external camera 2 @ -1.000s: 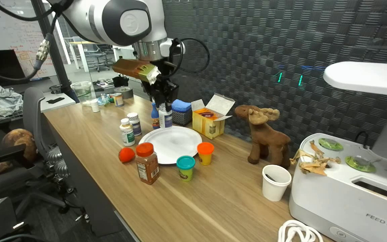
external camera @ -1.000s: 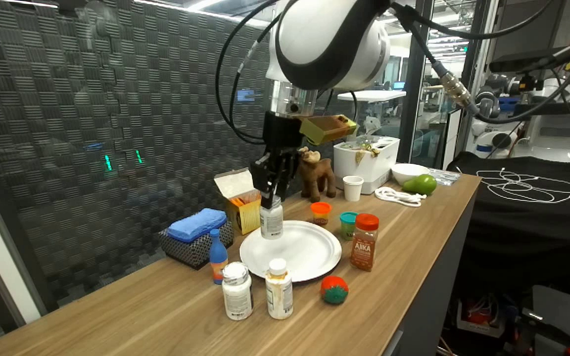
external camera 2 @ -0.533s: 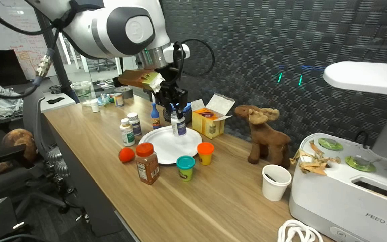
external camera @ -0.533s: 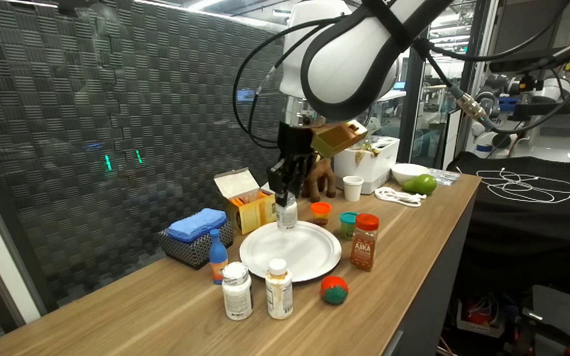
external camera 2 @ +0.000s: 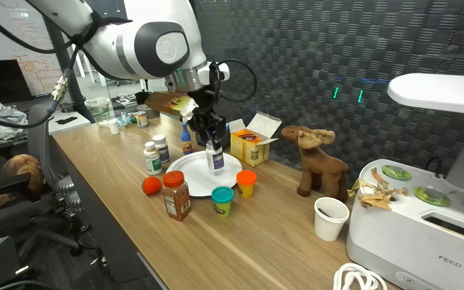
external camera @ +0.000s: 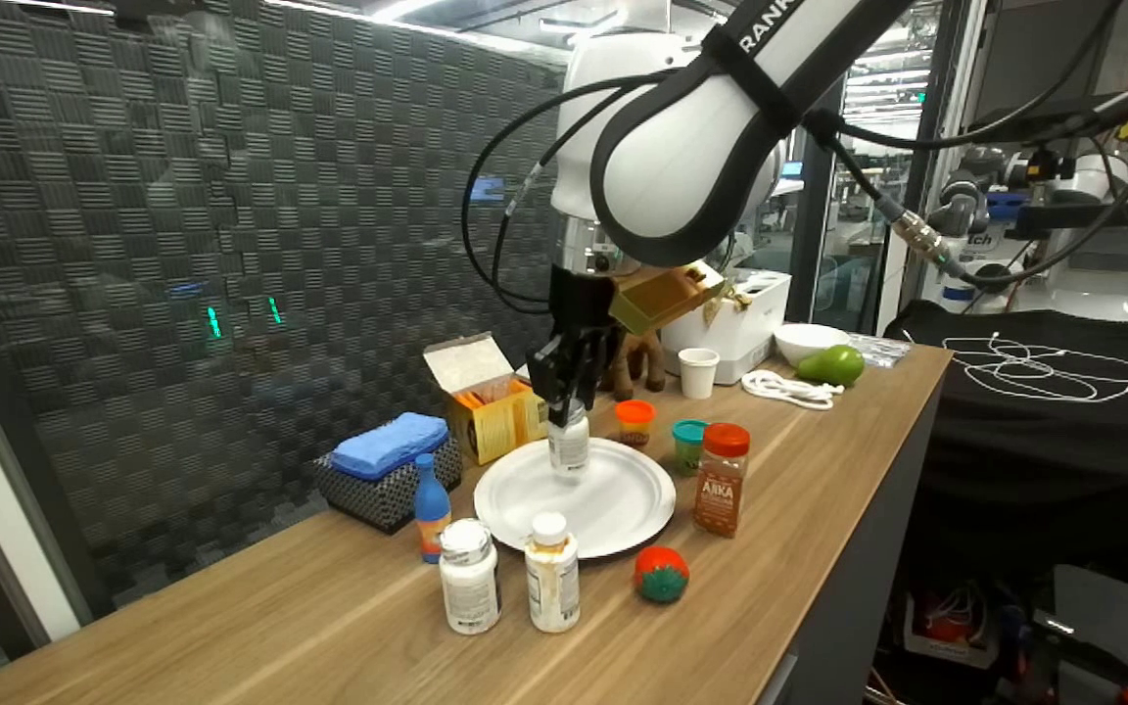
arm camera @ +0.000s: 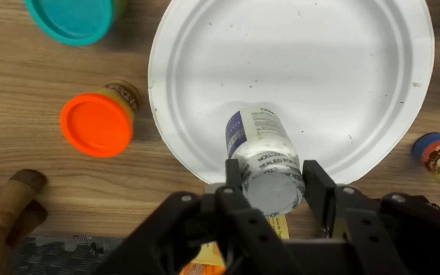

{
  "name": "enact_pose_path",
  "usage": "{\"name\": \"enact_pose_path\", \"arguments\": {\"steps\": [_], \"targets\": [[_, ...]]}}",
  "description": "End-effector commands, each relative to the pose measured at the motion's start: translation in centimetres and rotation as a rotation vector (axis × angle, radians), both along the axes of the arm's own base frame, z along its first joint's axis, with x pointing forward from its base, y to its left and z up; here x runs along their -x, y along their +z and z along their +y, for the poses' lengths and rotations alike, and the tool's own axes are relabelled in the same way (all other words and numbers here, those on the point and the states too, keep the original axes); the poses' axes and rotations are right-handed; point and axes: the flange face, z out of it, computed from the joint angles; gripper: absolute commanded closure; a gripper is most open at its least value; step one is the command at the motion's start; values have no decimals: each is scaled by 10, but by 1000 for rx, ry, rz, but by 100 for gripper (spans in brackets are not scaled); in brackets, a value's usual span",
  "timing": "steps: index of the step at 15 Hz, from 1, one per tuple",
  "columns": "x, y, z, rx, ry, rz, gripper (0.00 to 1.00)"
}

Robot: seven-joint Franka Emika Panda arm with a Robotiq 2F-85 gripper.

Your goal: Put the containers and strawberry toy on the white plate

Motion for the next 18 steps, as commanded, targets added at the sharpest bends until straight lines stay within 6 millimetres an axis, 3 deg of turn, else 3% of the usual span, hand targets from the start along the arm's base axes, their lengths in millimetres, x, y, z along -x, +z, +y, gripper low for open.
{"name": "enact_pose_path", "arguments": {"steps": [1,5,6,7,9,11,15,18], "targets": [[-13,-10,9,-11,-18,-20,81],[-17,-20,19,15,17,-19,81],[-14,-15,24,13,35,-21,31],[-12,-12,27,12,45,-23,29],[-3,2,31,11,57,-34,16],[8,29,28,14,55,-52,1],[33,87,9,13,36,-85,0],[53,112,-17,24,61,-57,0]]}}
